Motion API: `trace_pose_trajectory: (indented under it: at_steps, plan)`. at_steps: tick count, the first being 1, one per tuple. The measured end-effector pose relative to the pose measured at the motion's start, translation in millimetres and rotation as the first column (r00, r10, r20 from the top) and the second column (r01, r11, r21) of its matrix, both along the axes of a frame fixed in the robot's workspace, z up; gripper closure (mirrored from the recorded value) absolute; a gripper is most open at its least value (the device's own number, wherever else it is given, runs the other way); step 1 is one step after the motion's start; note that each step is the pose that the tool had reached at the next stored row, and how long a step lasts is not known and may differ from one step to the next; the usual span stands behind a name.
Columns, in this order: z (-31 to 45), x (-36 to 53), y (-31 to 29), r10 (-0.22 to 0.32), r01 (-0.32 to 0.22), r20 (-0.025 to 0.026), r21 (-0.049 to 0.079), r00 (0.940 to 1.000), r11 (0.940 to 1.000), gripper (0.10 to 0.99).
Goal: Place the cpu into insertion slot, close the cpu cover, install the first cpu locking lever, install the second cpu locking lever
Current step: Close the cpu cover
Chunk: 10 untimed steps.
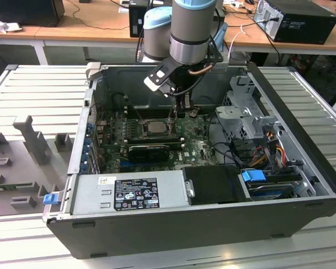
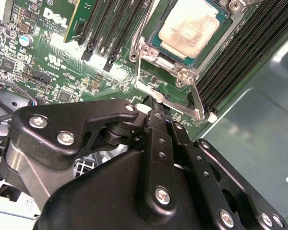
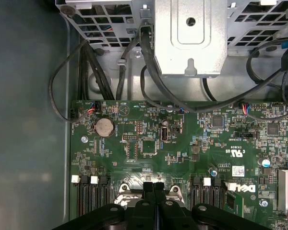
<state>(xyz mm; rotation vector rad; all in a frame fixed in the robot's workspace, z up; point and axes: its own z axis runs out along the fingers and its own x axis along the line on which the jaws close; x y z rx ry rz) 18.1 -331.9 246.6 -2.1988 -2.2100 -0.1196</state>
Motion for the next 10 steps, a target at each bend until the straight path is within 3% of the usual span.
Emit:
trace_pose_trajectory:
  at_steps: [10]
  plan:
    - [0.0,-3.2,0.0,0.000,0.000,0.0000,0.000,1.0000,1.0000,0.980]
